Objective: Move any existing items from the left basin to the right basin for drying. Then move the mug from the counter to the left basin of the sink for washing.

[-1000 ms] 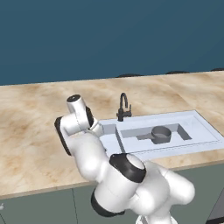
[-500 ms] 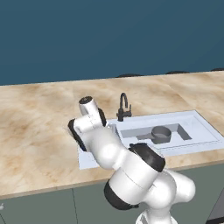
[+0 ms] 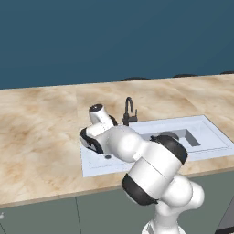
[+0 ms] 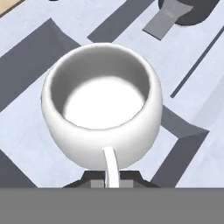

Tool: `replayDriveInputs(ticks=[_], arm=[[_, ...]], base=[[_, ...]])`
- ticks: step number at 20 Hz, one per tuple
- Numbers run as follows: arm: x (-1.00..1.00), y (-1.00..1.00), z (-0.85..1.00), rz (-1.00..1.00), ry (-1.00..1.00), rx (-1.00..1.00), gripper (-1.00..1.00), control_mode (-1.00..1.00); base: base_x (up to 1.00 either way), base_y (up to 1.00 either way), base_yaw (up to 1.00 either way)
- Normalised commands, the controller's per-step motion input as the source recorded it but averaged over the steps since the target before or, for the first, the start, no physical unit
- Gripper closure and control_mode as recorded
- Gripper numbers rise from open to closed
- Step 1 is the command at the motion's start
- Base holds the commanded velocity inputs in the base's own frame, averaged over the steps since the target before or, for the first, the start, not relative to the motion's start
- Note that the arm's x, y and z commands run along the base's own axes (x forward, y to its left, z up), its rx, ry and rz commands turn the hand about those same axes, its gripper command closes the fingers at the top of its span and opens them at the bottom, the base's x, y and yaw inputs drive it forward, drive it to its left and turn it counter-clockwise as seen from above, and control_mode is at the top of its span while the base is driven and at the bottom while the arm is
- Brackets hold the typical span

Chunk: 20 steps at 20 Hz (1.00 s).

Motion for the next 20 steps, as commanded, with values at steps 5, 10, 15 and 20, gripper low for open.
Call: replayDriveInputs(ticks=[5, 10, 15, 20], arm=[[0.0, -0.11, -0.28, 0.0, 0.0, 0.0, 1.0, -1.0], [0.0, -0.02, -0.23, 0.0, 0.01, 0.0, 1.0, -1.0], [0.01, 0.0, -0.2, 0.0, 0.01, 0.0, 1.0, -1.0], [0.02, 0.0, -0.23, 0.0, 0.03, 0.0, 1.0, -1.0]], base=[[0.0, 0.0, 0.0], [0.0, 0.0, 0.0], [0.0, 0.0, 0.0], [0.0, 0.0, 0.0]])
